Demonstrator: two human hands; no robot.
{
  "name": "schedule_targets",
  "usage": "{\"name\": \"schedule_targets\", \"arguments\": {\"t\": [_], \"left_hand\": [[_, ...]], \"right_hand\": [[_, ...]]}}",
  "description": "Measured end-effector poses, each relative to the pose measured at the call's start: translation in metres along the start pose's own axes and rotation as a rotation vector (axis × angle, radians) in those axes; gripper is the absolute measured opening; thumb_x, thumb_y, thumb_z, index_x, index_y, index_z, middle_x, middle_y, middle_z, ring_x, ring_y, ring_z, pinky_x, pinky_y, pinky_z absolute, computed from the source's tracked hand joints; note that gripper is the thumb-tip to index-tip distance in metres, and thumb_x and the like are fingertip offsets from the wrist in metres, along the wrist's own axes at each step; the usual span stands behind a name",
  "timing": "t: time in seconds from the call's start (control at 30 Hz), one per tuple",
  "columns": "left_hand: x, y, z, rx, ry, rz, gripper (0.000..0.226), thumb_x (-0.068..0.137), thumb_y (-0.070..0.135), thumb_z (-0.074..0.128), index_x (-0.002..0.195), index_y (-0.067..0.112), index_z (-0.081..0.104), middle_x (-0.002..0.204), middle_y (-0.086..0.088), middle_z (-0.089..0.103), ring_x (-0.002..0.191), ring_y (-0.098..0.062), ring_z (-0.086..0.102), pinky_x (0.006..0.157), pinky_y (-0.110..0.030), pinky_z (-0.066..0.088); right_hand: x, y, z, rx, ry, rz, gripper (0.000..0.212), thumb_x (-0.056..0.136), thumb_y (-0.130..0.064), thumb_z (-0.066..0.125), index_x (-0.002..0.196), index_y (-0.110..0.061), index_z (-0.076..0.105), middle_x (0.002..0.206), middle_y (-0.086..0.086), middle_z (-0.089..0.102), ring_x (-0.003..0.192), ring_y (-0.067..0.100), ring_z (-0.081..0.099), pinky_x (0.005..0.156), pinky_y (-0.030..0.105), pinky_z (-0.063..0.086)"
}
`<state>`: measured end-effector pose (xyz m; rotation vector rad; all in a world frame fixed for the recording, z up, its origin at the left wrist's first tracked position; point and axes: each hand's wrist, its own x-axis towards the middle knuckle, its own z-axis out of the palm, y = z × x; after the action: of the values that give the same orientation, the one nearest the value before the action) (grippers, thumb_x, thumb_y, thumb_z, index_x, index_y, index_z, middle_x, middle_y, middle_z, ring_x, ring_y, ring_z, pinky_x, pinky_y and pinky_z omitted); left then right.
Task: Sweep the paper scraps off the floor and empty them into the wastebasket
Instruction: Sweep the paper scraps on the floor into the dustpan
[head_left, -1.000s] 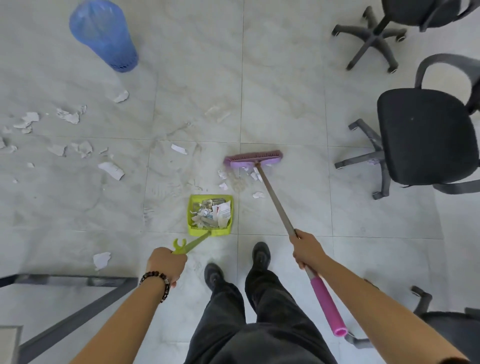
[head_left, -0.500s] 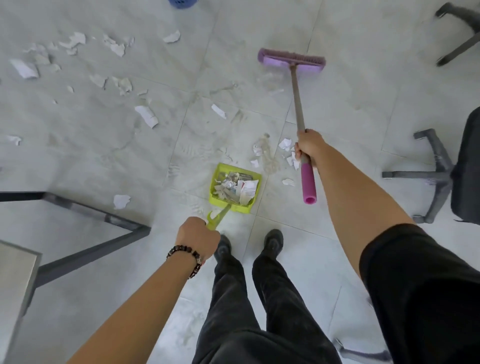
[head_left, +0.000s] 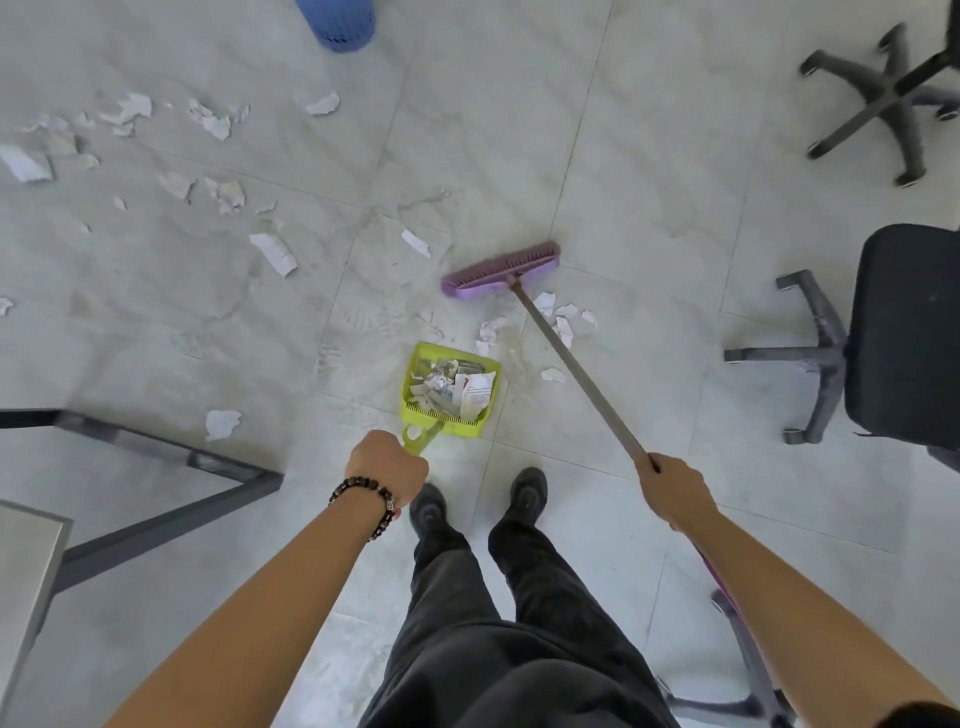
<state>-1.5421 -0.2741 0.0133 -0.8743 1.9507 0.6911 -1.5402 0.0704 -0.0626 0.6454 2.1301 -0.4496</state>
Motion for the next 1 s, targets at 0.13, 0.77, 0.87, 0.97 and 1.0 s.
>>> {"name": "schedule_targets", "arguments": {"t": [0.13, 0.77, 0.87, 0.97, 1.0], "left_hand": [[-0.001, 0.001, 0.001, -0.049, 0.013, 0.004, 0.031, 0.079, -0.003, 0.048, 0.058, 0.010, 0.029, 0.049, -0.007, 0.036, 0.045, -0.027, 0.046, 0.042, -0.020, 0.030], [-0.005, -0.013, 0.004, -0.030, -0.012, 0.013, 0.031, 0.090, 0.003, 0.044, 0.059, 0.006, 0.042, 0.043, -0.013, 0.059, 0.036, -0.019, 0.052, 0.033, -0.018, 0.035], [-0.011, -0.025, 0.007, -0.023, -0.062, 0.022, 0.031, 0.086, -0.001, 0.043, 0.056, 0.007, 0.038, 0.026, -0.007, 0.043, 0.024, -0.019, 0.044, 0.033, -0.016, 0.030], [-0.010, -0.041, 0.003, -0.035, -0.036, 0.065, 0.032, 0.080, -0.002, 0.046, 0.055, 0.009, 0.029, 0.034, -0.009, 0.032, 0.027, -0.022, 0.030, 0.045, -0.023, 0.029], [-0.011, -0.045, 0.000, -0.006, -0.037, 0.066, 0.033, 0.080, -0.001, 0.047, 0.055, 0.009, 0.029, 0.036, -0.009, 0.032, 0.028, -0.022, 0.029, 0.046, -0.024, 0.028]], "right_hand": [[0.007, -0.042, -0.005, -0.030, 0.017, -0.142, 0.044, 0.100, -0.046, 0.030, 0.093, -0.017, 0.062, 0.072, 0.002, 0.060, 0.063, 0.022, 0.055, 0.055, 0.029, 0.049], [-0.024, 0.027, -0.017, 0.053, -0.084, 0.104, 0.030, 0.095, -0.025, 0.037, 0.094, -0.013, 0.064, 0.060, 0.006, 0.042, 0.044, 0.016, 0.032, 0.040, 0.016, 0.025], [-0.062, 0.072, -0.012, 0.209, -0.096, 0.134, 0.030, 0.097, -0.021, 0.037, 0.103, -0.011, 0.065, 0.057, 0.008, 0.041, 0.041, 0.015, 0.028, 0.042, 0.016, 0.022], [-0.092, 0.096, 0.001, 0.410, -0.087, 0.191, 0.028, 0.097, -0.025, 0.039, 0.102, -0.011, 0.063, 0.057, 0.009, 0.044, 0.041, 0.014, 0.027, 0.042, 0.016, 0.021], [-0.097, 0.099, 0.006, 0.465, -0.078, 0.206, 0.029, 0.097, -0.026, 0.040, 0.102, -0.009, 0.062, 0.059, 0.010, 0.046, 0.040, 0.014, 0.028, 0.041, 0.017, 0.022]]}}
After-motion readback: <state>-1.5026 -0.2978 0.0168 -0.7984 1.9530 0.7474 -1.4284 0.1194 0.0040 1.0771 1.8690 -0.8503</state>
